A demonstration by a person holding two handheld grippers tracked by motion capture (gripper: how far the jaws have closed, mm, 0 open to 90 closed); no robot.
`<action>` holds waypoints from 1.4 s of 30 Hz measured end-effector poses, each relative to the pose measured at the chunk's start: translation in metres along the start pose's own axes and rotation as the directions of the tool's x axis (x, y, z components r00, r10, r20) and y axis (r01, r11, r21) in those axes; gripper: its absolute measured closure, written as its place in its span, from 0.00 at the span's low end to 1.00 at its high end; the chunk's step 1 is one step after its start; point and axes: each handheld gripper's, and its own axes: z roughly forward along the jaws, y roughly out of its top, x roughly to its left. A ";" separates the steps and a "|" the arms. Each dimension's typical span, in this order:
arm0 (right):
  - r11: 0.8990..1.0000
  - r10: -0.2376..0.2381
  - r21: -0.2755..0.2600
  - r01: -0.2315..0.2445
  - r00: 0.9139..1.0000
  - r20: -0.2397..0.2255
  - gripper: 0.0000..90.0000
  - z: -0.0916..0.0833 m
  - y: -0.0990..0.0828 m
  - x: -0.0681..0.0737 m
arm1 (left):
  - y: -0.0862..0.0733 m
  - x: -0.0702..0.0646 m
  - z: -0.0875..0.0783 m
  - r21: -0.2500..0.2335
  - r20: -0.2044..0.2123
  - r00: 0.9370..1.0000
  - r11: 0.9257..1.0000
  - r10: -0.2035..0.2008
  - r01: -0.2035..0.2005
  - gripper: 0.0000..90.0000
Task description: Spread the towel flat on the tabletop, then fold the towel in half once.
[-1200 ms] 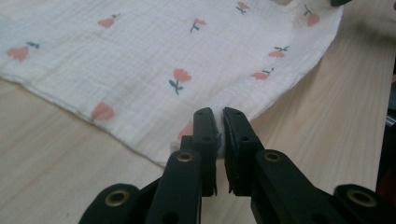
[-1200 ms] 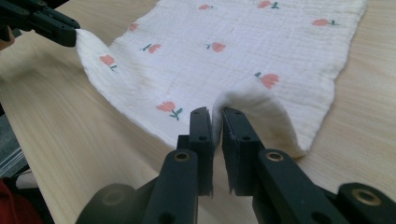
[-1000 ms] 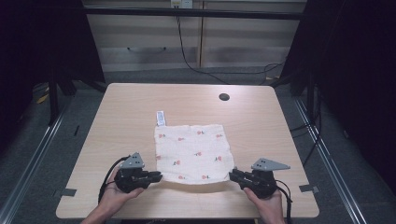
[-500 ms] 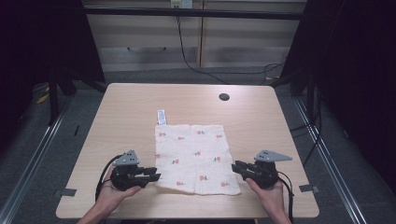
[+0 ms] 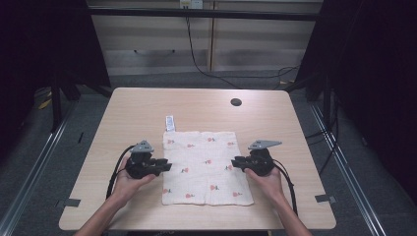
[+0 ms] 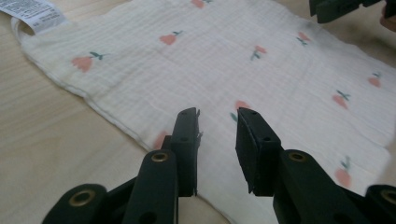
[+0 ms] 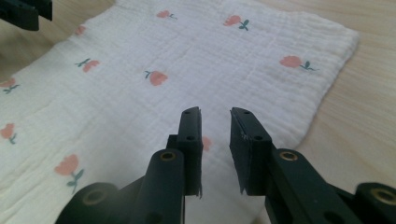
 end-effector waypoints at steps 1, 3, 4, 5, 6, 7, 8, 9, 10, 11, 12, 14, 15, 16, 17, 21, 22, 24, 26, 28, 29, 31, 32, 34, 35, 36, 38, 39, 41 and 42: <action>1.000 0.007 0.003 -0.007 1.000 -0.001 0.82 0.004 0.001 -0.001 | 0.002 0.002 0.003 -0.011 -0.008 1.000 1.000 -0.010 0.010 0.77; 1.000 0.008 0.014 -0.008 1.000 0.007 0.82 0.010 0.001 -0.003 | 0.005 0.007 0.010 -0.003 -0.007 1.000 1.000 -0.019 0.019 0.76; 1.000 0.008 0.021 -0.008 1.000 0.007 0.82 0.013 0.000 -0.004 | 0.005 0.008 0.013 -0.003 -0.008 1.000 1.000 -0.021 0.021 0.76; 0.999 0.003 0.035 -0.004 1.000 0.010 0.82 0.014 -0.001 -0.005 | 0.005 0.010 0.016 0.004 -0.004 1.000 1.000 -0.026 0.026 0.76; 0.999 0.001 0.051 -0.002 1.000 0.011 0.82 0.016 -0.003 -0.004 | 0.004 0.010 0.019 0.014 -0.008 1.000 1.000 -0.020 0.020 0.76; 0.998 -0.012 0.058 0.011 1.000 0.012 0.83 0.016 -0.004 -0.003 | 0.003 0.010 0.021 0.028 -0.018 1.000 1.000 -0.013 0.013 0.76; 0.998 -0.003 0.063 0.002 1.000 0.011 0.83 0.015 -0.005 -0.001 | 0.002 0.011 0.024 0.033 -0.020 1.000 0.999 -0.005 0.006 0.76; 0.998 -0.008 0.068 0.007 1.000 0.009 0.83 0.015 -0.005 0.001 | 0.001 0.011 0.025 0.037 -0.021 1.000 0.999 -0.003 0.004 0.76; 0.997 -0.011 0.071 0.011 1.000 0.008 0.83 0.014 -0.005 0.002 | 0.001 0.011 0.027 0.043 -0.028 1.000 0.999 0.005 -0.004 0.76; 0.997 -0.014 0.073 0.014 1.000 0.004 0.83 0.014 -0.006 0.003 | -0.001 0.011 0.028 0.051 -0.028 1.000 0.999 0.010 -0.008 0.76; 0.997 -0.011 0.070 0.011 1.000 -0.001 0.83 0.013 -0.007 0.004 | -0.002 0.010 0.030 0.058 -0.037 0.999 0.998 0.026 -0.024 0.76; 0.998 0.004 0.066 -0.004 1.000 -0.011 0.83 0.012 -0.009 0.005 | -0.004 0.011 0.029 0.054 -0.032 0.999 0.998 0.026 -0.024 0.76; 0.998 0.000 0.064 0.000 1.000 -0.014 0.83 0.011 -0.010 0.005 | -0.005 0.011 0.028 0.051 -0.025 0.999 0.998 0.031 -0.030 0.76; 0.998 0.000 0.070 0.002 1.000 -0.025 0.83 0.010 -0.011 0.005 | -0.006 0.011 0.028 0.050 -0.026 0.999 0.998 0.030 -0.029 0.76; 0.997 0.004 0.075 -0.002 1.000 -0.028 0.83 0.009 -0.012 0.006 | -0.007 0.011 0.027 0.046 -0.026 0.999 0.998 0.037 -0.035 0.77; 0.997 0.003 0.076 0.001 0.999 -0.046 0.83 0.006 -0.015 0.009 | -0.013 0.007 0.021 0.044 -0.020 0.999 0.998 0.044 -0.044 0.77; 0.997 0.001 0.080 0.002 0.999 -0.046 0.83 0.006 -0.015 0.010 | -0.015 0.004 0.019 0.049 -0.026 0.998 0.997 0.055 -0.054 0.77; 0.996 -0.007 0.085 0.011 0.999 -0.048 0.83 0.005 -0.015 0.012 | -0.017 0.001 0.017 0.053 -0.025 0.998 0.997 0.055 -0.054 0.77; 0.996 -0.012 0.090 0.017 0.999 -0.053 0.83 0.004 -0.016 0.015 | -0.019 -0.003 0.015 0.061 -0.026 0.998 0.996 0.063 -0.061 0.77; 0.995 -0.020 0.097 0.026 0.998 -0.058 0.83 0.003 -0.018 0.018 | -0.021 -0.005 0.013 0.063 -0.019 0.998 0.996 0.059 -0.058 0.77; 0.994 -0.017 0.102 0.023 0.998 -0.060 0.83 0.002 -0.018 0.020 | -0.022 -0.006 0.013 0.058 -0.018 0.998 0.997 0.060 -0.059 0.77; 0.994 -0.024 0.103 0.030 0.998 -0.059 0.83 0.000 -0.020 0.023 | -0.024 -0.008 0.010 0.067 -0.009 0.998 0.996 0.065 -0.064 0.77; 0.995 -0.026 0.097 0.032 0.997 -0.069 0.83 -0.001 -0.022 0.023 | -0.026 -0.009 0.009 0.066 -0.005 0.998 0.996 0.067 -0.067 0.77; 0.995 -0.020 0.100 0.027 0.997 -0.071 0.83 -0.003 -0.024 0.024 | -0.028 -0.011 0.007 0.069 0.002 0.998 0.995 0.065 -0.065 0.77; 0.995 -0.020 0.098 0.027 0.997 -0.074 0.83 -0.004 -0.024 0.024 | -0.028 -0.012 0.006 0.073 -0.003 0.998 0.995 0.067 -0.067 0.77; 0.995 -0.025 0.098 0.032 0.997 -0.073 0.83 -0.004 -0.025 0.024 | -0.028 -0.014 0.005 0.082 0.004 0.997 0.994 0.071 -0.071 0.77; 0.994 -0.028 0.104 0.036 0.997 -0.074 0.83 -0.005 -0.025 0.025 | -0.029 -0.016 0.004 0.085 0.003 0.997 0.993 0.080 -0.080 0.76; 0.994 -0.030 0.105 0.037 0.997 -0.072 0.83 -0.005 -0.025 0.026 | -0.030 -0.017 0.004 0.081 0.006 0.997 0.993 0.082 -0.082 0.76; 0.993 -0.035 0.110 0.043 0.997 -0.073 0.83 -0.005 -0.025 0.028 | -0.030 -0.018 0.004 0.085 0.002 0.996 0.992 0.092 -0.092 0.76; 0.992 -0.040 0.117 0.048 0.997 -0.070 0.81 -0.006 -0.024 0.028 | -0.030 -0.018 0.004 0.079 0.002 0.996 0.993 0.089 -0.089 0.76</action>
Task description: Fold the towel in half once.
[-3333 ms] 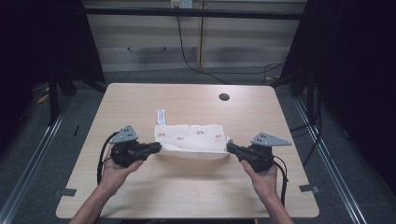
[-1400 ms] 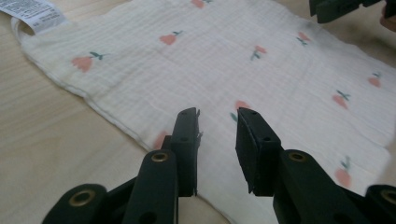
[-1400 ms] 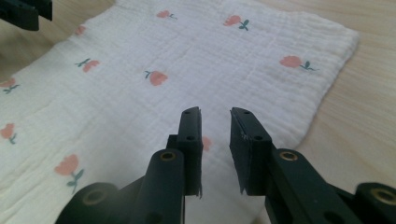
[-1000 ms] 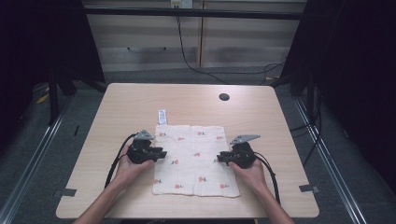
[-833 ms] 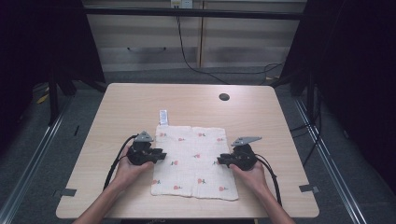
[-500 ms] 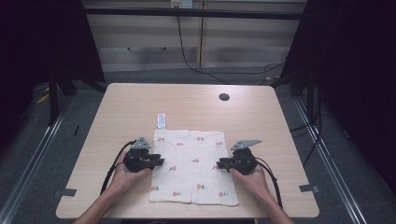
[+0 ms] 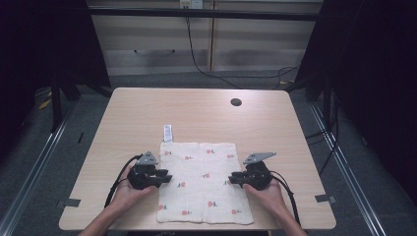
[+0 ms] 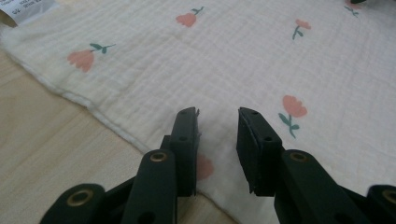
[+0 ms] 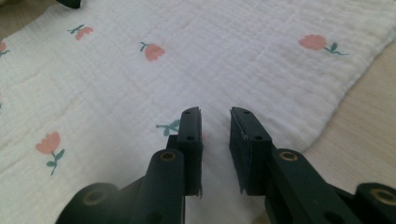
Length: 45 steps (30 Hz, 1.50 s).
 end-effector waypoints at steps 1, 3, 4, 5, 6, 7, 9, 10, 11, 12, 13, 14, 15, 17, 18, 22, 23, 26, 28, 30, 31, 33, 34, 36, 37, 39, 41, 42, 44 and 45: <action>1.000 -0.002 -0.005 0.002 1.000 -0.001 0.80 0.000 0.001 -0.001 | 0.000 0.001 0.000 -0.002 0.009 1.000 1.000 -0.001 0.001 0.76; 1.000 0.001 -0.026 -0.001 1.000 0.012 0.78 0.000 0.005 -0.006 | 0.000 0.002 0.001 -0.008 0.013 1.000 1.000 -0.005 0.005 0.76; 0.999 0.009 -0.049 -0.008 1.000 0.020 0.78 0.000 0.009 -0.011 | 0.000 0.002 0.001 -0.009 0.014 1.000 1.000 -0.005 0.005 0.76; 0.998 0.017 -0.058 -0.016 1.000 0.022 0.77 0.000 0.011 -0.014 | 0.000 0.002 0.001 -0.010 0.012 1.000 1.000 -0.004 0.004 0.76; 0.997 0.021 -0.074 -0.019 0.999 0.032 0.76 0.001 0.015 -0.019 | -0.001 0.002 0.001 -0.009 0.012 1.000 1.000 -0.002 0.002 0.76; 0.997 0.026 -0.078 -0.023 0.999 0.042 0.74 0.001 0.019 -0.023 | -0.001 0.003 0.001 -0.014 0.013 1.000 1.000 -0.001 0.001 0.76; 0.995 0.035 -0.096 -0.030 0.998 0.057 0.72 0.004 0.026 -0.032 | -0.002 0.004 0.001 -0.019 0.019 1.000 1.000 0.000 0.000 0.76; 0.995 0.037 -0.098 -0.030 0.997 0.065 0.71 0.005 0.029 -0.038 | -0.002 0.004 0.001 -0.023 0.019 1.000 1.000 0.000 0.001 0.76; 0.995 0.037 -0.095 -0.029 0.996 0.087 0.71 0.009 0.033 -0.045 | -0.002 0.004 0.001 -0.024 0.020 1.000 1.000 -0.001 0.002 0.76; 0.996 0.036 -0.089 -0.027 0.994 0.102 0.71 0.010 0.036 -0.048 | -0.002 0.004 0.001 -0.024 0.020 1.000 1.000 0.001 -0.001 0.76; 0.996 0.037 -0.087 -0.027 0.993 0.112 0.71 0.013 0.039 -0.053 | -0.002 0.004 0.001 -0.022 0.020 1.000 1.000 0.003 -0.002 0.75; 0.995 0.045 -0.091 -0.035 0.992 0.116 0.70 0.015 0.042 -0.057 | -0.002 0.004 0.001 -0.023 0.021 1.000 1.000 0.002 -0.002 0.75; 0.995 0.051 -0.096 -0.040 0.992 0.118 0.70 0.017 0.044 -0.061 | -0.002 0.004 0.001 -0.025 0.023 1.000 1.000 0.000 0.001 0.75; 0.993 0.061 -0.108 -0.047 0.989 0.132 0.70 0.022 0.050 -0.068 | -0.002 0.004 0.001 -0.025 0.024 1.000 1.000 0.000 0.001 0.75; 0.992 0.066 -0.112 -0.051 0.989 0.131 0.70 0.025 0.052 -0.071 | -0.002 0.004 0.001 -0.026 0.023 1.000 1.000 -0.001 0.001 0.75; 0.994 0.067 -0.098 -0.052 0.985 0.159 0.70 0.037 0.061 -0.081 | -0.002 0.003 0.001 -0.020 0.018 1.000 1.000 0.006 -0.006 0.75; 0.993 0.072 -0.103 -0.056 0.985 0.157 0.70 0.039 0.062 -0.083 | -0.002 0.003 0.001 -0.019 0.018 1.000 1.000 0.006 -0.006 0.75; 0.994 0.072 -0.093 -0.058 0.986 0.154 0.72 0.044 0.063 -0.085 | -0.002 0.003 0.001 -0.019 0.018 1.000 1.000 0.008 -0.007 0.75; 0.995 0.069 -0.085 -0.056 0.986 0.153 0.74 0.046 0.064 -0.084 | -0.002 0.003 0.001 -0.021 0.020 1.000 1.000 0.008 -0.008 0.75; 0.996 0.059 -0.077 -0.048 0.986 0.154 0.79 0.046 0.063 -0.084 | -0.002 0.003 0.001 -0.021 0.017 1.000 1.000 0.010 -0.010 0.75; 0.995 0.069 -0.080 -0.057 0.986 0.155 0.82 0.045 0.063 -0.084 | -0.001 0.003 0.001 -0.017 0.016 1.000 1.000 0.011 -0.011 0.75; 0.994 0.077 -0.082 -0.065 0.985 0.154 0.91 0.044 0.062 -0.085 | -0.001 0.002 0.001 -0.015 0.014 1.000 1.000 0.010 -0.010 0.75; 0.994 0.082 -0.083 -0.070 0.985 0.151 0.94 0.044 0.061 -0.086 | -0.001 0.002 0.001 -0.011 0.013 1.000 1.000 0.013 -0.013 0.75; 0.993 0.090 -0.093 -0.077 0.985 0.147 0.96 0.042 0.060 -0.087 | -0.001 0.002 0.000 -0.011 0.013 1.000 1.000 0.013 -0.013 0.75; 0.992 0.093 -0.098 -0.079 0.985 0.148 0.96 0.041 0.060 -0.087 | -0.001 0.003 0.000 -0.010 0.012 1.000 1.000 0.014 -0.014 0.75; 0.989 0.103 -0.121 -0.086 0.984 0.145 0.96 0.037 0.059 -0.087 | -0.002 0.002 -0.001 -0.009 0.013 1.000 1.000 0.013 -0.013 0.75; 0.988 0.109 -0.128 -0.091 0.983 0.147 0.96 0.034 0.058 -0.087 | -0.002 0.002 -0.001 -0.008 0.017 1.000 1.000 0.016 -0.016 0.75; 0.988 0.104 -0.128 -0.085 0.983 0.149 0.96 0.033 0.057 -0.086 | -0.002 0.002 -0.001 -0.005 0.015 1.000 1.000 0.018 -0.018 0.75; 0.987 0.106 -0.133 -0.087 0.984 0.146 0.96 0.029 0.055 -0.084 | -0.002 0.000 -0.003 0.006 0.016 1.000 1.000 0.025 -0.025 0.75; 0.987 0.108 -0.132 -0.089 0.983 0.146 0.96 0.028 0.054 -0.083 | -0.002 0.000 -0.003 0.010 0.017 1.000 1.000 0.024 -0.025 0.75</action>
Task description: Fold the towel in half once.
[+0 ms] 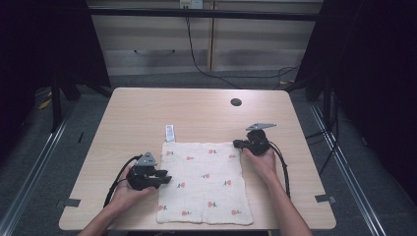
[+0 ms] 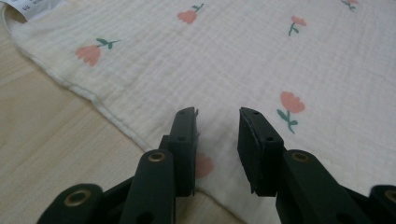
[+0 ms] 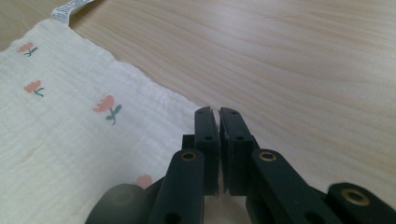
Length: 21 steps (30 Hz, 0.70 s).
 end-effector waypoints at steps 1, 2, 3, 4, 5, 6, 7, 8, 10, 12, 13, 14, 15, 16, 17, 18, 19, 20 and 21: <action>1.000 -0.004 0.002 0.004 1.000 0.001 0.96 -0.002 -0.001 0.001 | 0.000 0.000 0.000 0.003 0.009 1.000 1.000 -0.001 0.001 0.75; 1.000 -0.009 0.005 0.009 1.000 -0.001 0.96 -0.003 -0.002 0.001 | 0.000 0.002 0.000 -0.002 0.027 1.000 1.000 -0.002 0.003 0.72; 1.000 -0.018 0.001 0.018 1.000 0.003 0.96 -0.004 -0.002 0.003 | 0.001 0.004 0.001 -0.009 0.045 0.999 1.000 -0.026 0.027 0.70; 1.000 -0.030 0.008 0.030 1.000 0.006 0.96 -0.005 -0.002 0.005 | 0.002 0.006 0.002 -0.008 0.043 0.999 0.999 -0.032 0.033 0.69; 0.999 -0.032 0.006 0.032 0.999 0.002 0.96 -0.006 -0.002 0.006 | 0.006 0.010 0.002 -0.017 0.026 0.999 0.999 -0.041 0.041 0.67; 0.999 -0.035 0.001 0.035 0.999 0.001 0.96 -0.006 -0.002 0.007 | 0.008 0.013 0.002 -0.030 0.023 0.998 0.998 -0.050 0.051 0.65; 0.999 -0.034 -0.001 0.034 0.999 0.001 0.96 -0.006 -0.002 0.007 | 0.012 0.017 0.001 -0.030 0.022 0.998 0.998 -0.058 0.058 0.65; 1.000 -0.027 -0.005 0.027 1.000 -0.003 0.96 -0.006 -0.002 0.007 | 0.016 0.021 0.000 -0.047 0.003 0.998 0.997 -0.064 0.064 0.64; 1.000 -0.018 -0.012 0.018 1.000 -0.008 0.96 -0.006 -0.003 0.004 | 0.024 0.031 -0.002 -0.080 -0.023 0.996 0.993 -0.090 0.088 0.64; 1.000 0.001 -0.026 -0.002 1.000 -0.018 0.96 -0.007 -0.005 0.002 | 0.031 0.043 -0.002 -0.090 -0.052 0.992 0.990 -0.112 0.107 0.64; 1.000 0.003 -0.029 -0.004 1.000 -0.019 0.96 -0.007 -0.005 0.002 | 0.033 0.049 -0.001 -0.091 -0.065 0.990 0.988 -0.128 0.122 0.64; 1.000 0.008 -0.028 -0.008 1.000 -0.021 0.96 -0.007 -0.006 0.002 | 0.035 0.056 0.000 -0.082 -0.078 0.988 0.988 -0.137 0.131 0.64; 1.000 0.008 -0.030 -0.009 1.000 -0.023 0.96 -0.007 -0.007 0.002 | 0.037 0.061 0.002 -0.096 -0.100 0.984 0.986 -0.147 0.138 0.64; 0.999 0.012 -0.033 -0.013 1.000 -0.025 0.96 -0.006 -0.008 0.002 | 0.038 0.067 0.003 -0.110 -0.098 0.981 0.982 -0.167 0.156 0.64; 0.999 0.018 -0.035 -0.018 0.999 -0.028 0.97 -0.005 -0.008 0.002 | 0.038 0.075 0.004 -0.149 -0.091 0.975 0.971 -0.203 0.188 0.64; 0.999 0.018 -0.040 -0.020 0.999 -0.030 0.97 -0.004 -0.009 0.002 | 0.039 0.078 0.005 -0.163 -0.102 0.971 0.967 -0.215 0.197 0.64; 0.999 0.021 -0.038 -0.022 0.999 -0.030 0.97 -0.004 -0.008 0.003 | 0.039 0.081 0.007 -0.171 -0.111 0.969 0.965 -0.222 0.201 0.64; 0.999 0.015 -0.039 -0.017 0.999 -0.030 0.97 -0.003 -0.008 0.004 | 0.040 0.083 0.008 -0.159 -0.120 0.968 0.967 -0.219 0.199 0.65; 0.999 0.014 -0.040 -0.015 0.999 -0.031 0.97 -0.003 -0.008 0.004 | 0.041 0.086 0.010 -0.157 -0.137 0.965 0.967 -0.223 0.201 0.65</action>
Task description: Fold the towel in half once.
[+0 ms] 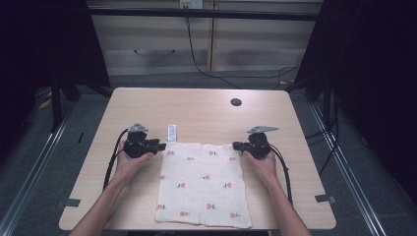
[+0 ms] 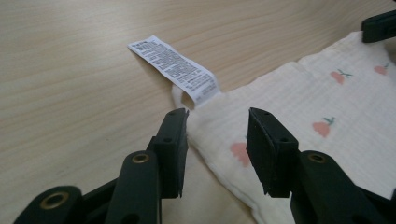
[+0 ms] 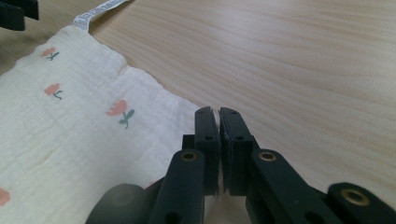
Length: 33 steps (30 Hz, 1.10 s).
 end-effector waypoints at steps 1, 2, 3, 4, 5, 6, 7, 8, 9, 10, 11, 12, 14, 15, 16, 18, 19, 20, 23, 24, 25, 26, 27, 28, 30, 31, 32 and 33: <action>1.000 -0.003 -0.002 0.003 1.000 -0.001 0.97 0.000 0.000 0.000 | 0.002 0.002 0.002 0.005 0.001 1.000 1.000 -0.002 0.002 0.65; 1.000 -0.003 -0.002 0.003 1.000 -0.001 0.97 0.000 0.000 0.000 | 0.003 0.003 0.003 0.009 0.000 1.000 1.000 -0.008 0.008 0.65; 1.000 -0.001 -0.001 0.001 1.000 -0.001 0.97 0.000 0.000 0.000 | 0.004 0.004 0.005 0.017 -0.015 1.000 1.000 0.005 -0.005 0.65; 1.000 -0.002 -0.001 0.002 1.000 -0.001 0.97 0.000 0.000 -0.001 | 0.004 0.006 0.006 0.026 -0.011 1.000 1.000 0.009 -0.009 0.65; 1.000 0.001 0.001 -0.001 1.000 -0.001 0.97 0.000 0.000 -0.001 | 0.004 0.007 0.008 0.025 -0.012 1.000 1.000 0.001 -0.001 0.65; 1.000 0.004 0.002 -0.004 1.000 -0.001 0.97 0.000 -0.001 -0.002 | 0.003 0.008 0.009 0.031 -0.019 1.000 1.000 0.006 -0.005 0.65; 1.000 0.005 0.003 -0.005 1.000 0.000 0.96 0.000 -0.001 -0.002 | 0.002 0.008 0.011 0.028 -0.016 1.000 1.000 0.001 0.000 0.65; 1.000 0.005 0.003 -0.005 1.000 0.000 0.97 0.001 -0.001 -0.002 | 0.002 0.008 0.013 0.037 -0.014 1.000 0.999 0.004 -0.004 0.64; 1.000 0.008 0.003 -0.008 1.000 -0.002 0.96 0.001 -0.001 -0.002 | 0.002 0.008 0.014 0.039 -0.012 1.000 0.999 0.009 -0.008 0.64; 1.000 0.010 0.003 -0.010 1.000 -0.004 0.97 0.001 -0.002 -0.002 | 0.002 0.007 0.015 0.052 -0.023 1.000 0.998 0.018 -0.017 0.64; 1.000 0.011 0.003 -0.011 1.000 -0.004 0.96 0.002 -0.002 -0.002 | 0.003 0.007 0.016 0.046 -0.022 1.000 0.999 0.014 -0.013 0.64; 1.000 0.011 0.003 -0.010 1.000 -0.005 0.96 0.002 -0.002 -0.002 | 0.004 0.008 0.016 0.044 -0.020 1.000 0.999 0.017 -0.016 0.64; 1.000 0.010 0.008 -0.010 1.000 -0.006 0.96 0.003 -0.002 -0.001 | 0.004 0.007 0.016 0.046 -0.021 1.000 0.999 0.018 -0.017 0.64; 1.000 0.008 0.008 -0.008 1.000 -0.005 0.96 0.004 -0.002 -0.001 | 0.004 0.006 0.017 0.050 -0.024 0.999 0.998 0.025 -0.024 0.64; 1.000 0.010 0.009 -0.010 1.000 -0.005 0.96 0.004 -0.002 -0.001 | 0.004 0.006 0.017 0.051 -0.025 0.999 0.998 0.026 -0.024 0.64; 1.000 0.011 0.009 -0.011 1.000 -0.003 0.96 0.004 -0.002 0.000 | 0.005 0.007 0.018 0.050 -0.016 0.999 0.998 0.034 -0.033 0.64; 1.000 0.010 0.009 -0.010 1.000 -0.003 0.96 0.004 -0.002 -0.001 | 0.005 0.007 0.020 0.046 -0.017 0.999 0.998 0.031 -0.030 0.64; 1.000 0.010 0.008 -0.010 1.000 -0.004 0.96 0.004 -0.002 0.000 | 0.005 0.008 0.020 0.049 -0.015 1.000 0.998 0.026 -0.025 0.64; 1.000 0.004 0.010 -0.004 1.000 -0.004 0.96 0.003 -0.002 0.000 | 0.004 0.009 0.023 0.058 -0.023 1.000 0.998 0.021 -0.020 0.65; 1.000 0.002 0.007 -0.002 1.000 -0.004 0.96 0.004 -0.002 0.000 | 0.003 0.009 0.023 0.061 -0.025 0.999 0.998 0.022 -0.020 0.65; 1.000 0.004 0.009 -0.004 1.000 -0.005 0.96 0.004 -0.002 0.000 | 0.003 0.008 0.024 0.065 -0.023 0.999 0.997 0.029 -0.027 0.65; 1.000 0.002 0.010 -0.002 1.000 -0.005 0.96 0.004 -0.002 0.000 | 0.003 0.006 0.025 0.069 -0.031 0.999 0.997 0.043 -0.041 0.65; 1.000 0.000 0.009 0.000 1.000 -0.005 0.96 0.005 -0.002 -0.001 | 0.003 0.005 0.025 0.079 -0.033 0.998 0.995 0.060 -0.057 0.65; 1.000 0.004 0.012 -0.004 1.000 -0.004 0.96 0.005 -0.003 -0.001 | 0.003 0.003 0.026 0.075 -0.028 0.998 0.996 0.058 -0.055 0.65; 1.000 0.001 0.012 -0.001 1.000 -0.004 0.96 0.005 -0.003 -0.001 | 0.004 0.000 0.027 0.084 -0.032 0.997 0.994 0.076 -0.073 0.65; 1.000 0.004 0.013 -0.004 1.000 -0.003 0.96 0.004 -0.003 -0.001 | 0.004 -0.001 0.028 0.084 -0.035 0.996 0.993 0.086 -0.082 0.65; 1.000 0.004 0.010 -0.004 1.000 -0.004 0.96 0.004 -0.002 0.000 | 0.003 -0.002 0.028 0.080 -0.033 0.996 0.993 0.088 -0.085 0.67; 1.000 0.001 0.007 -0.001 1.000 -0.004 0.96 0.003 -0.002 0.000 | 0.003 -0.003 0.028 0.081 -0.041 0.994 0.992 0.103 -0.100 0.71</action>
